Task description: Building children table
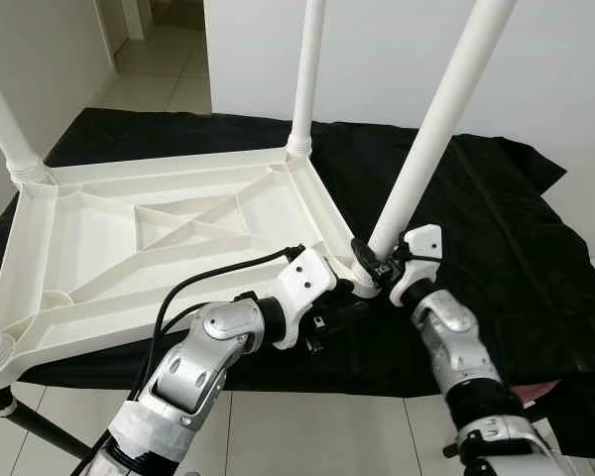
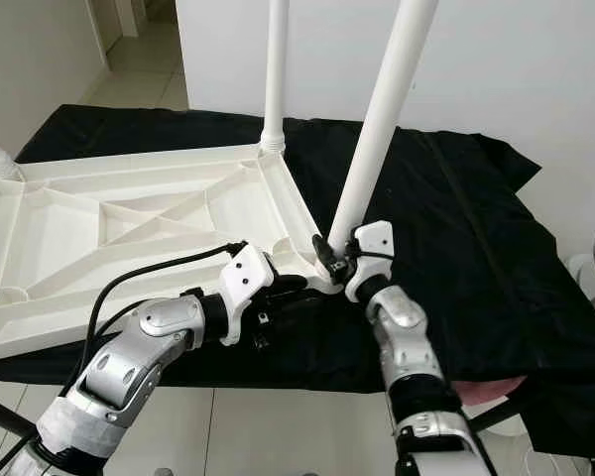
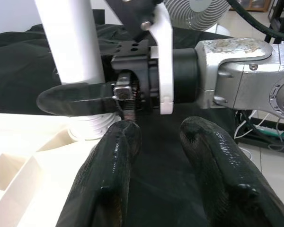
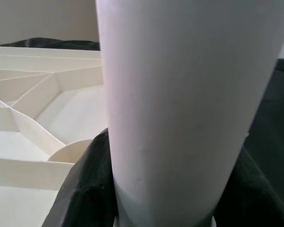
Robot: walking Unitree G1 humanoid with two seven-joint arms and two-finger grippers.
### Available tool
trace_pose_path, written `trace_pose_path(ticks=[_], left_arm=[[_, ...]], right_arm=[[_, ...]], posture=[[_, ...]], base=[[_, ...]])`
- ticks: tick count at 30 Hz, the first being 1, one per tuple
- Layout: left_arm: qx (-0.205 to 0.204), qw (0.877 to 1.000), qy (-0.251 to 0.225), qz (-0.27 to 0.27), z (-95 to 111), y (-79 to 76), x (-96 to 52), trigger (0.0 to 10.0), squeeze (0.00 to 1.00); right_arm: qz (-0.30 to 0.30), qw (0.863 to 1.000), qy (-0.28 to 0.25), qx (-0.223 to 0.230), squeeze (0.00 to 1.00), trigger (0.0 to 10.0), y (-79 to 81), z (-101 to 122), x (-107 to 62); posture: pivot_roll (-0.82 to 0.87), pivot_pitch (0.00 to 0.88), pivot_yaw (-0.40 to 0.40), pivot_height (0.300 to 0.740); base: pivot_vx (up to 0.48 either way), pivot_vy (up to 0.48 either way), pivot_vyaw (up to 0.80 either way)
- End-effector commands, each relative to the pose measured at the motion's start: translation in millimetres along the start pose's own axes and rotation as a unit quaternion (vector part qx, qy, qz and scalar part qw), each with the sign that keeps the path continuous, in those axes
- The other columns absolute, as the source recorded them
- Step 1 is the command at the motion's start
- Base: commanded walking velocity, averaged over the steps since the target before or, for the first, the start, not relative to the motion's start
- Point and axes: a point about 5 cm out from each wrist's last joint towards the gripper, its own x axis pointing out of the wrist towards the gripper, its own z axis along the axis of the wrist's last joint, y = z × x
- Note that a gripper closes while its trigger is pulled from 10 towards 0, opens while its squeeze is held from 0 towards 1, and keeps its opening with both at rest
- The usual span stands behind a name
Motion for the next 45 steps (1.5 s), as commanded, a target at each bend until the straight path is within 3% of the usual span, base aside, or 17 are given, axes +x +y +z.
trace_pose_path(ticks=[1,2,6,8,9,14,20,21,23,24,31,34,38,40,42,45], left_arm=[[0.001,1.000,0.009,0.012,-4,1.3,0.7,10.0,0.00],[0.001,1.000,0.009,0.012,-4,1.3,0.7,10.0,0.00],[0.008,1.000,0.013,0.016,-5,5.7,-2.7,10.0,0.00],[0.008,1.000,0.013,0.016,-5,5.7,-2.7,10.0,0.00],[0.010,1.000,0.014,0.022,-5,8.2,-4.2,10.0,0.00],[0.010,1.000,0.015,0.025,-6,9.9,-5.3,10.0,0.00],[0.009,1.000,0.013,0.026,-4,11.3,-5.6,10.0,0.00],[0.009,1.000,0.012,0.027,-3,12.0,-5.6,10.0,0.00],[0.009,1.000,0.012,0.027,-3,12.4,-5.5,10.0,0.00],[0.010,0.999,0.011,0.028,-2,13.0,-5.4,10.0,0.00],[0.012,0.999,0.009,0.030,-1,14.1,-5.4,10.0,0.00],[0.013,0.999,0.009,0.031,-1,14.7,-6.0,10.0,0.00],[0.013,0.999,0.009,0.032,-1,15.1,-6.9,10.0,0.00],[0.013,0.999,0.009,0.032,-1,15.1,-6.9,10.0,0.00],[0.013,0.999,0.009,0.032,-1,15.2,-6.5,10.0,0.00],[0.014,0.999,0.008,0.032,-1,15.0,-5.4,10.0,0.00]], right_arm=[[-0.024,0.999,0.040,0.014,0.00,10.0,3.0,-16,-6.3],[-0.024,0.999,0.040,0.014,0.00,10.0,3.0,-16,-6.3],[-0.150,0.987,0.049,0.022,0.00,10.0,8.5,-15,-12.3],[-0.150,0.987,0.049,0.022,0.00,10.0,8.5,-15,-12.3],[-0.185,0.981,0.049,0.031,0.00,10.0,17.2,-15,-15.5],[-0.217,0.974,0.044,0.036,0.00,10.0,25.7,-13,-17.6],[-0.205,0.977,0.037,0.048,0.00,10.0,32.9,-8,-15.8],[-0.203,0.978,0.030,0.048,0.71,10.0,31.0,-6,-15.5],[-0.201,0.978,0.025,0.047,0.71,10.0,29.2,-5,-15.4],[-0.185,0.982,0.017,0.036,1.00,10.0,29.9,-1,-14.7],[-0.154,0.988,0.008,0.032,1.00,10.0,30.0,3,-14.5],[-0.136,0.990,0.007,0.025,1.00,10.0,23.5,5,-15.3],[-0.067,0.998,0.015,-0.001,1.00,10.0,11.2,5,-14.4],[-0.067,0.998,0.015,-0.001,1.00,10.0,11.2,5,-14.4],[-0.023,0.999,0.020,-0.013,0.00,10.0,6.0,5,-12.6],[0.016,0.999,0.023,-0.027,0.00,10.0,0.7,6,-9.7]], posture=[[0.01,0.000,-0.058,0.740],[0.01,0.000,-0.058,0.740],[0.00,0.000,-0.072,0.740],[0.00,0.000,-0.072,0.740],[0.01,0.000,-0.078,0.740],[0.01,0.000,-0.077,0.740],[0.01,0.012,-0.071,0.740],[0.01,0.013,-0.071,0.740],[0.01,0.013,-0.071,0.740],[0.01,0.009,-0.071,0.740],[0.01,0.007,-0.072,0.740],[0.01,0.004,-0.073,0.740],[0.02,0.002,-0.073,0.740],[0.02,0.002,-0.073,0.740],[0.02,0.000,-0.073,0.740],[0.02,0.000,-0.075,0.740]], base=[[0.000,0.000,0.00],[0.000,0.000,0.00],[0.000,0.000,0.00],[0.000,0.000,0.00],[0.000,0.000,0.00],[0.000,0.000,0.00],[0.000,0.000,0.00],[0.000,0.000,0.00],[0.000,0.000,0.00],[0.000,0.000,0.00],[0.000,0.000,0.00],[0.000,0.000,0.00],[0.000,0.000,0.00],[0.000,0.000,0.00],[0.000,0.000,0.00],[0.000,0.000,0.00]])
